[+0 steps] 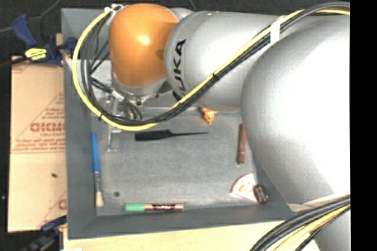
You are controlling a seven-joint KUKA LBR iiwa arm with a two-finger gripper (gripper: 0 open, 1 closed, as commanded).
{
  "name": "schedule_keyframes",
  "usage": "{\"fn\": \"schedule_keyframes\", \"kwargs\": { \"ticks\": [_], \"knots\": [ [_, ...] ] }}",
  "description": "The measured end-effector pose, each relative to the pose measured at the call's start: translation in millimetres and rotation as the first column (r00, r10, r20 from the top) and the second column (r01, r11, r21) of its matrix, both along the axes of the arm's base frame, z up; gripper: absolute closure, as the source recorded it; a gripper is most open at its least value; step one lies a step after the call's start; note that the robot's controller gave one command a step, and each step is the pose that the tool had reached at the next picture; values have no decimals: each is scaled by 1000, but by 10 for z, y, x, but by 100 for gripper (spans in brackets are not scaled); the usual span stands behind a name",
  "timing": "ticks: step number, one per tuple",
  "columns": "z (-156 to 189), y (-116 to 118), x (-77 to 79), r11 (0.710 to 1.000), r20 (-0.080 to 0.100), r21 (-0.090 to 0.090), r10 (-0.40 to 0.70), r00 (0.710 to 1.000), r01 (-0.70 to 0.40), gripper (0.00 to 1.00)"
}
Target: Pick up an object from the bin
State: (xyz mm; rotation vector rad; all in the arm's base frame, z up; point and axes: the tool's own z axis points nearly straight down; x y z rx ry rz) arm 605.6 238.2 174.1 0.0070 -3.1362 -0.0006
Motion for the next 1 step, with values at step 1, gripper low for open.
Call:
{"fn": "schedule_keyframes", "kwargs": {
  "ticks": [1],
  "knots": [
    [53, -11, 22, 1000, 8, 2, -5, 1000, 5, 0]
  ]
}}
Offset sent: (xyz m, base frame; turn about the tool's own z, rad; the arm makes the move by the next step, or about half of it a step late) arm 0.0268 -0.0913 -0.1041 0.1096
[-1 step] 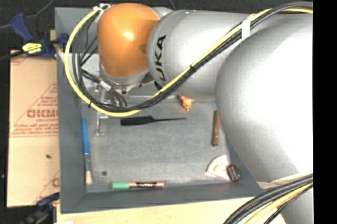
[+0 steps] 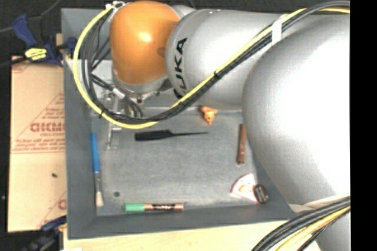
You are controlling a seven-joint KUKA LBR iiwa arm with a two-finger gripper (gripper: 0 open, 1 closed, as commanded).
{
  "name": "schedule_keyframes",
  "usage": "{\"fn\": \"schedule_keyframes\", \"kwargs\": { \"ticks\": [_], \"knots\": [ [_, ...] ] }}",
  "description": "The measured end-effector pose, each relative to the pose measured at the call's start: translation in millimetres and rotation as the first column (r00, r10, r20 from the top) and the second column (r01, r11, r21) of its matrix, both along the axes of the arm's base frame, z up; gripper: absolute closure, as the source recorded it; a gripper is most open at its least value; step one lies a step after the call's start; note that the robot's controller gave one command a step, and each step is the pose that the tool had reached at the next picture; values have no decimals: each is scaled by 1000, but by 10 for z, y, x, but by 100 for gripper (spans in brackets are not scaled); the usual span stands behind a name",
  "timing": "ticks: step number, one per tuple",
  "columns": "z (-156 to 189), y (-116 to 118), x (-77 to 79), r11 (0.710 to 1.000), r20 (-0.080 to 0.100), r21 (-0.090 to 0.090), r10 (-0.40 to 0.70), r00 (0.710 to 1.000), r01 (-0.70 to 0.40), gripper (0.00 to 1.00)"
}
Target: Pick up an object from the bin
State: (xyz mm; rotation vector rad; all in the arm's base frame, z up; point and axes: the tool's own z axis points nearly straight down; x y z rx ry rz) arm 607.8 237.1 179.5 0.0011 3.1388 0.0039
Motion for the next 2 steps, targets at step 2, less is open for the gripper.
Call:
{"fn": "schedule_keyframes", "kwargs": {
  "ticks": [2],
  "knots": [
    [-149, -1244, 185, 995, 11, 1, -99, 995, 99, 0]
  ]
}}
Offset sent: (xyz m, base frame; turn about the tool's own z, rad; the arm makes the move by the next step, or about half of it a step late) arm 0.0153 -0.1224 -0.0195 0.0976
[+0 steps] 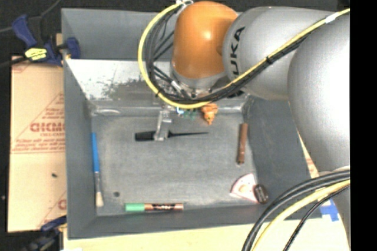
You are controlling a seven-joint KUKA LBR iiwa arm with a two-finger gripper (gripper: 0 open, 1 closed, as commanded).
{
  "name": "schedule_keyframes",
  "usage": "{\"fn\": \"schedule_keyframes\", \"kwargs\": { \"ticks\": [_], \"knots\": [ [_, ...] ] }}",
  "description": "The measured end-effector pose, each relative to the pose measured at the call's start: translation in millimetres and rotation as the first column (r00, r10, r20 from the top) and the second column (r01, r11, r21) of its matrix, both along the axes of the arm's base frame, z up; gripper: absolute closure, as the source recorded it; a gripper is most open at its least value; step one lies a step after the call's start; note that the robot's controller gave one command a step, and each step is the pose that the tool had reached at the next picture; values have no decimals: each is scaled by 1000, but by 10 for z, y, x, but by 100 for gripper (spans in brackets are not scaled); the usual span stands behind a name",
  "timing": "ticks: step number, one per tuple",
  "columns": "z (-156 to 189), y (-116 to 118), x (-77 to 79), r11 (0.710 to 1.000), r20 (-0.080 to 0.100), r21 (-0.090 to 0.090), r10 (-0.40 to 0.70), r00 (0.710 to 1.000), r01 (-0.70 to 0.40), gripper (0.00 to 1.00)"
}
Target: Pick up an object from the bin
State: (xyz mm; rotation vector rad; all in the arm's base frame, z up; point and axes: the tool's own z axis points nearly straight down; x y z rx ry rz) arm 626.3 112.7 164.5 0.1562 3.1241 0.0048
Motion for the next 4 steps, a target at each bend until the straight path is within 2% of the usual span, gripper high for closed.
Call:
{"fn": "schedule_keyframes", "kwargs": {
  "ticks": [1, 2, 3, 4],
  "knots": [
    [-643, -327, 47, 999, -18, -3, -55, 998, 55, 0],
    [-936, -130, -41, 997, 3, 3, -82, 997, 82, 0],
    [-926, -197, 16, 985, -5, 2, -174, 985, 174, 100],
    [-926, -207, 23, 982, -6, 2, -189, 982, 189, 100]
  ]
}}
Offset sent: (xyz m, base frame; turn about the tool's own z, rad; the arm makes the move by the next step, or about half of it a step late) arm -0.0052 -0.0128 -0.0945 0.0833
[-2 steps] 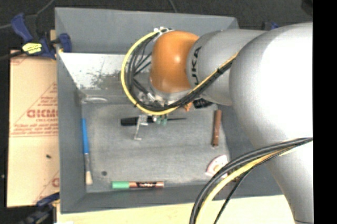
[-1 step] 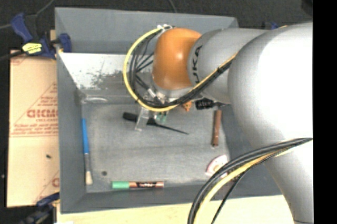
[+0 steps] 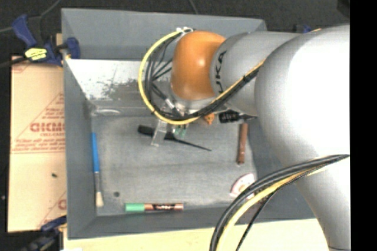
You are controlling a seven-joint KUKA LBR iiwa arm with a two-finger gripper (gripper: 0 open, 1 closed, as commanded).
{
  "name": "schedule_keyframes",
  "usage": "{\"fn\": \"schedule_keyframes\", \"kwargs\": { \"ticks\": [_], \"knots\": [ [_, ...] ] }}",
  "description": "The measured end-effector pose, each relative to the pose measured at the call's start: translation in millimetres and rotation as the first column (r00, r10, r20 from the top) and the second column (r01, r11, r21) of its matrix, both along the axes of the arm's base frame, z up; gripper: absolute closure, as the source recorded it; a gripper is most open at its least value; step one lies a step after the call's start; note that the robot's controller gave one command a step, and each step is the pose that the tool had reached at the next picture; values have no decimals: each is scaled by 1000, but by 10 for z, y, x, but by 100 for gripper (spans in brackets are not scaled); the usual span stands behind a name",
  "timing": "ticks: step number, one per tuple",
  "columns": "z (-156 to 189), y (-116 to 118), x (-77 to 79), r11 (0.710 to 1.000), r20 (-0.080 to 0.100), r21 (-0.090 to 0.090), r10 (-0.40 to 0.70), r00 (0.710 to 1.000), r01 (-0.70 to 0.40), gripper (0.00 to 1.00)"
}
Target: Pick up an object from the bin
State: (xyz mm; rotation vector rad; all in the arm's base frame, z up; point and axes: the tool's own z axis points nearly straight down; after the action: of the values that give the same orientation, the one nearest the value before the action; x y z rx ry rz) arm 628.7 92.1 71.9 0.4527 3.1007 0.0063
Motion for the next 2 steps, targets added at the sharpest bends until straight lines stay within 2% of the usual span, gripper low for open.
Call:
{"fn": "schedule_keyframes", "kwargs": {
  "ticks": [2],
  "knots": [
    [97, -8, -10, 1000, -1, -1, -2, 1000, 2, 100]
  ]
}}
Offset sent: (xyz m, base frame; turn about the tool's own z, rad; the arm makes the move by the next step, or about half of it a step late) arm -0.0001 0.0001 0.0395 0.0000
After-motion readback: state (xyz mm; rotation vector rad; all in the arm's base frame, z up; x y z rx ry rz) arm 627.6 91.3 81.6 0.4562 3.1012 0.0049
